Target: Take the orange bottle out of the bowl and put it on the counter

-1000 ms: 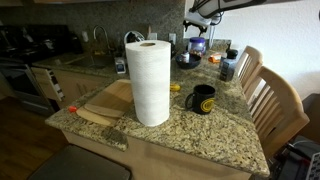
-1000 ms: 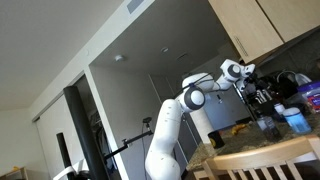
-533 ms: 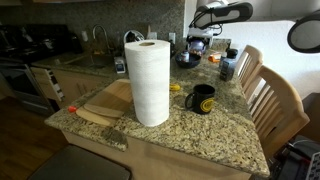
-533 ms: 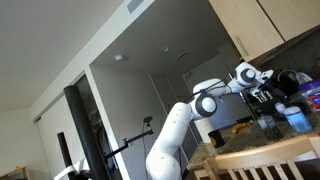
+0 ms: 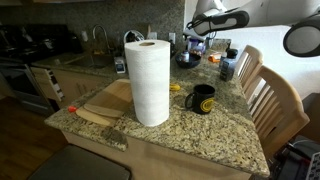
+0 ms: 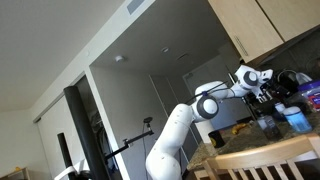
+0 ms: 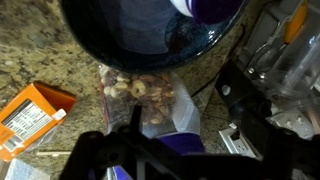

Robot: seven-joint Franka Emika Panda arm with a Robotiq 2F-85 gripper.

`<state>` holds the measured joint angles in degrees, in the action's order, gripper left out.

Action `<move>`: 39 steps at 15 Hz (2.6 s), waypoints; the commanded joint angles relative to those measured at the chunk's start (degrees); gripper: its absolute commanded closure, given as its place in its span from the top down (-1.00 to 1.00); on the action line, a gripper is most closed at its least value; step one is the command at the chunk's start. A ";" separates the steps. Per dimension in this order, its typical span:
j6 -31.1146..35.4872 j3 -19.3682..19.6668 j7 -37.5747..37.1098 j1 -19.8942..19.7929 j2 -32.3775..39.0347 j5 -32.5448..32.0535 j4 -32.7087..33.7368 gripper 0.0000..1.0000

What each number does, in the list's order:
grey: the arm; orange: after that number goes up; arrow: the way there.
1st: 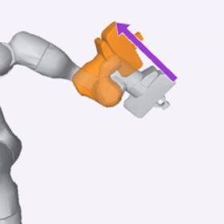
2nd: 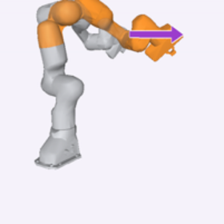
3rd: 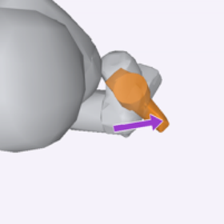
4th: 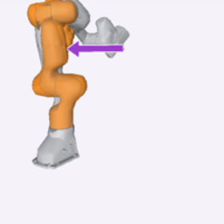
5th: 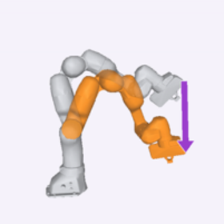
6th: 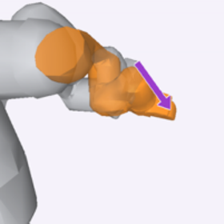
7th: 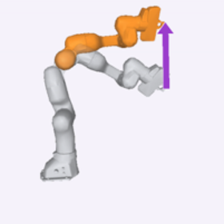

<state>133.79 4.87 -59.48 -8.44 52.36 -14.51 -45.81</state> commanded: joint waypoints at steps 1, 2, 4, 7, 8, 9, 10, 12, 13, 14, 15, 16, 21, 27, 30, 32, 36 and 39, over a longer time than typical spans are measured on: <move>3.08 -3.58 3.48 -1.67 -0.14 3.11 -1.56 1.00; 2.66 -6.15 6.85 -2.77 -0.54 5.11 -2.10 1.00; 1.58 -4.23 4.37 -1.47 0.66 3.97 -0.20 1.00; 0.38 -7.64 8.31 -2.93 0.33 6.22 -0.43 1.00; -0.47 -8.99 10.06 -3.52 0.28 7.23 -0.48 1.00; -1.80 -10.29 11.71 -4.07 -0.05 8.17 -0.61 1.00; -4.16 -11.30 13.37 -4.42 -0.31 8.93 -0.62 1.00; -2.31 -9.61 10.91 -3.20 0.61 7.55 -0.07 1.00; -2.63 -9.86 11.19 -3.25 0.60 7.63 -0.02 1.00; -2.57 -9.83 11.08 -3.22 0.61 7.59 -0.03 1.00; -2.57 -9.83 11.06 -3.20 0.61 7.59 -0.02 1.00; -2.57 -9.83 11.06 -3.20 0.61 7.59 -0.02 1.00; -10.19 -10.97 13.79 -3.69 -0.27 8.18 0.25 1.00; -9.06 -11.82 13.88 -4.02 0.30 9.10 0.32 1.00; -12.60 -13.69 15.95 -4.85 0.11 11.12 0.49 1.00; -10.68 -12.07 13.60 -3.61 0.56 9.41 0.26 1.00; -10.74 -12.07 13.53 -3.46 0.58 9.37 0.27 1.00; -12.76 -8.64 14.54 -1.68 0.10 3.61 0.42 1.00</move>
<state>123.05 -6.26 -45.98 -11.40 52.93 -7.36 -45.54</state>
